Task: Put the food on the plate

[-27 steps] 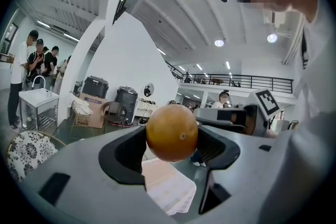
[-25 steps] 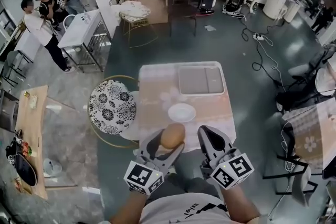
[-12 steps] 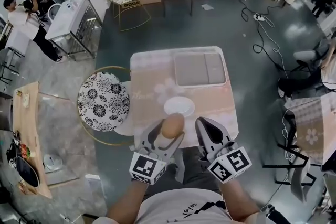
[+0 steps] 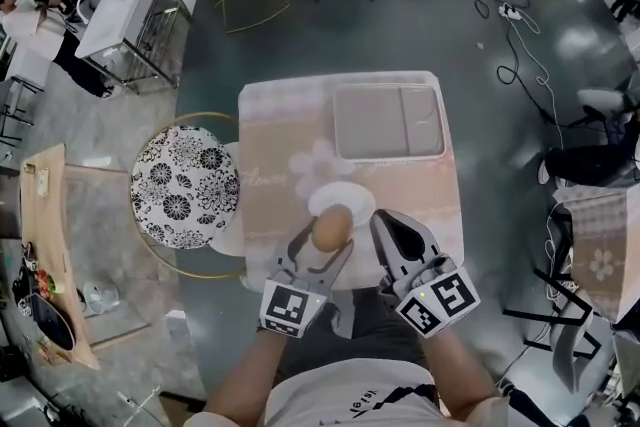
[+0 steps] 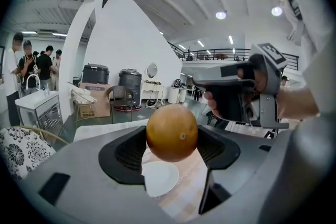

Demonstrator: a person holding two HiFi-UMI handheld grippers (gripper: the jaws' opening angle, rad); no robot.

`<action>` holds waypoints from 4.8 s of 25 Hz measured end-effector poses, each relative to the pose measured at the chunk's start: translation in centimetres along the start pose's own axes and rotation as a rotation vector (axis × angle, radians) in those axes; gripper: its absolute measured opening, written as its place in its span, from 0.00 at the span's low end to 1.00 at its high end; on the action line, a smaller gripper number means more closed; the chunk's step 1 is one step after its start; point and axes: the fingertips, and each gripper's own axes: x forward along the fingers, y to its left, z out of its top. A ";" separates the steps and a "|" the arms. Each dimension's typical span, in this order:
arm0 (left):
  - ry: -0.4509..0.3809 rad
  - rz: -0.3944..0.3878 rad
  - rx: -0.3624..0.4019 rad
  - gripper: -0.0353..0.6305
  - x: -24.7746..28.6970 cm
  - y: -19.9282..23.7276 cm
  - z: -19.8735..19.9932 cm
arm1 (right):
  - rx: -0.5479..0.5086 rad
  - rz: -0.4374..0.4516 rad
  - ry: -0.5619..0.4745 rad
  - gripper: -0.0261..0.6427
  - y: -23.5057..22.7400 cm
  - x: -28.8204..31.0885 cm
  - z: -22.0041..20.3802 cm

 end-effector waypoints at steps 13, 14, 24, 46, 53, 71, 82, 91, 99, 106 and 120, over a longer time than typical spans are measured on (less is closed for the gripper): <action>0.069 0.027 0.014 0.50 5.3 2.9 -9.5 | 0.015 -0.030 0.039 0.06 -4.6 2.6 -8.1; 0.072 0.029 0.018 0.50 5.6 3.1 -10.0 | 0.015 -0.030 0.038 0.06 -4.8 2.7 -8.4; 0.121 0.058 0.106 0.50 8.5 4.6 -14.6 | 0.024 -0.044 0.041 0.06 -6.6 3.3 -10.8; 0.221 0.088 0.173 0.52 8.8 5.1 -16.6 | 0.032 -0.043 0.051 0.06 -6.3 2.6 -9.7; 0.210 0.088 0.165 0.52 7.1 4.4 -13.8 | 0.030 -0.022 0.066 0.06 -4.4 2.3 -8.0; 0.119 0.043 0.142 0.33 -0.5 -0.4 -2.2 | -0.023 0.024 0.054 0.06 2.1 -0.1 -1.2; 0.001 0.060 0.073 0.08 -4.4 -2.6 5.2 | -0.069 0.029 0.041 0.06 4.4 -2.0 1.4; -0.092 0.025 -0.013 0.06 -7.8 -3.6 11.1 | -0.075 0.039 0.028 0.06 7.6 -2.5 3.5; -0.150 0.017 -0.012 0.06 -10.1 -3.9 14.6 | -0.075 0.057 0.002 0.06 10.1 -2.6 5.2; -0.177 0.002 0.006 0.06 -10.7 -4.7 16.0 | -0.123 0.051 -0.016 0.06 11.0 -2.9 6.8; -0.204 0.006 0.007 0.06 -12.0 -4.8 16.4 | -0.150 0.049 -0.012 0.06 12.3 -3.5 6.5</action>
